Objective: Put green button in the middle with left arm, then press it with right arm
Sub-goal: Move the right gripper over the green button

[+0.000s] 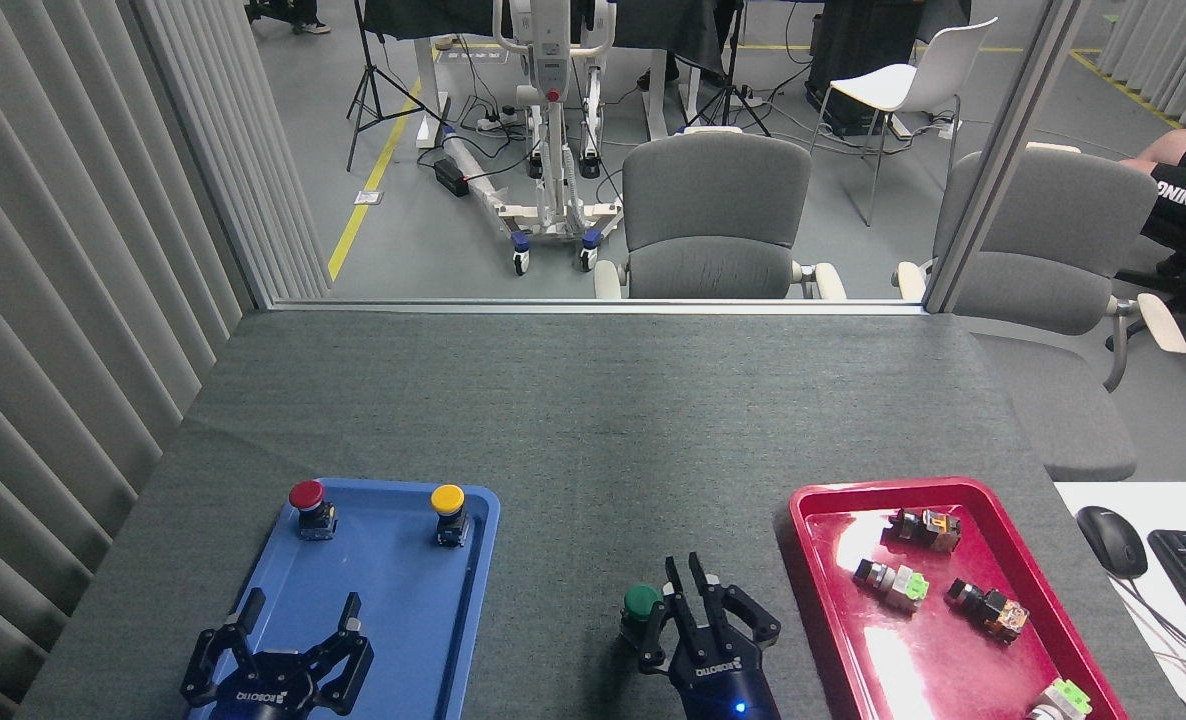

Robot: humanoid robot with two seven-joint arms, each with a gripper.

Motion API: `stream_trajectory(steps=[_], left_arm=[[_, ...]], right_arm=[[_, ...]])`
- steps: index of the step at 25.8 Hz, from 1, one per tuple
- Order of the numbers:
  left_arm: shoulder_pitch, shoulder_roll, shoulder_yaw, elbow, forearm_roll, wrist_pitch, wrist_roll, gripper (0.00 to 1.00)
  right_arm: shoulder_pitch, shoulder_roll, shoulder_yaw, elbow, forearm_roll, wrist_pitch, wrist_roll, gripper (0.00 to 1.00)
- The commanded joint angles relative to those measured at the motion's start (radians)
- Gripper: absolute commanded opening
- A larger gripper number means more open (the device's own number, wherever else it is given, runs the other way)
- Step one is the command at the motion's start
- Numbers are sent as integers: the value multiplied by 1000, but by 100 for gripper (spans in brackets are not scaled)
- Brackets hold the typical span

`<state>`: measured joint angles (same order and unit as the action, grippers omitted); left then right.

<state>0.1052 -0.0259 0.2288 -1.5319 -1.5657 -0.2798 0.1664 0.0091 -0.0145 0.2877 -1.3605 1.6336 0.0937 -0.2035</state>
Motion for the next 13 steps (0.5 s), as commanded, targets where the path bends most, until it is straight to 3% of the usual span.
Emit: stream_trajectory(steps=[1, 5, 13], left_arm=[[-24, -23, 60, 9, 1, -13, 2, 100], [-59, -11, 56, 32, 12, -13, 2, 100], [-62, 15, 55, 64, 38, -28, -1, 100]], right_arm=[[-31, 5, 39, 46, 3, 0, 29, 20], [-31, 11, 45, 49, 31, -2, 42, 15], [-29, 13, 47, 63, 34, -8, 50, 15]])
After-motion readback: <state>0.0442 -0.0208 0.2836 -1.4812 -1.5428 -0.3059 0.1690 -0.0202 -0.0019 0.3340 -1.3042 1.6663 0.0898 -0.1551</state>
